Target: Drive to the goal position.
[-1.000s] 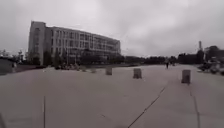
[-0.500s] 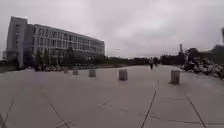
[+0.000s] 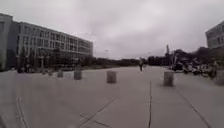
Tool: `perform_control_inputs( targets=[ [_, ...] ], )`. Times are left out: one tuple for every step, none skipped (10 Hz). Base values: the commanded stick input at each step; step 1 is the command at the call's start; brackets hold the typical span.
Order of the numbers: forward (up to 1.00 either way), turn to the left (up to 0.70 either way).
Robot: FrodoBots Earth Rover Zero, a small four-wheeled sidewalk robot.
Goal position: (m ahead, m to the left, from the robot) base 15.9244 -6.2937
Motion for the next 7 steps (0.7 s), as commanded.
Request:
perform_control_inputs(
  targets=[
    [1.00,0.00],
    [1.00,0.00],
    [1.00,-0.08],
    [1.00,-0.39],
    [1.00,-0.40],
    [1.00,-0.40],
    [1.00,-0.40]
  ],
)
